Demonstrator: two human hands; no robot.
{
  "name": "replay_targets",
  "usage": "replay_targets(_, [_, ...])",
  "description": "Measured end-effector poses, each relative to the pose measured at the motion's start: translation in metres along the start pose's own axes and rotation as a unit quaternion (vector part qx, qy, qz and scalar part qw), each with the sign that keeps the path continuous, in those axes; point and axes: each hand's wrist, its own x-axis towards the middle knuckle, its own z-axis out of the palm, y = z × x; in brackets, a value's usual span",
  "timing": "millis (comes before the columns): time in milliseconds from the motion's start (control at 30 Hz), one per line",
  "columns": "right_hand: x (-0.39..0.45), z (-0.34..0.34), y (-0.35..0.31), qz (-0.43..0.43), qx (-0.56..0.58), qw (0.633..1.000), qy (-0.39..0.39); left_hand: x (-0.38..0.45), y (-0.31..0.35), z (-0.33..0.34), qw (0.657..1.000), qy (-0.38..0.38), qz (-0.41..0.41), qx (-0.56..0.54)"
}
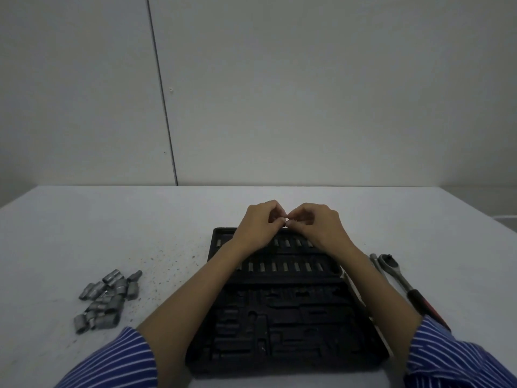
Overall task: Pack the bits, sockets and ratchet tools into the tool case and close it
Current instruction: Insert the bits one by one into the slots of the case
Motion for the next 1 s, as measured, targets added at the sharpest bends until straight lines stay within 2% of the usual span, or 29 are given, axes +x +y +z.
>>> replay_targets(500, [-0.055, -0.037, 0.009, 0.034, -0.075, 0.997, 0.007, -0.042, 0.032, 0.029, 0.988, -0.065, 0.072, 0.118])
replay_targets(733, [-0.085, -0.035, 0.015, -0.001, -0.118, 0.991, 0.063, -0.053, 0.029, 0.038, 0.987, -0.058, 0.082, 0.127])
replay_targets(1000, [-0.092, -0.032, 0.016, -0.006, -0.174, 0.983, 0.052, -0.059, 0.021, 0.043, 0.984, -0.064, 0.098, 0.133])
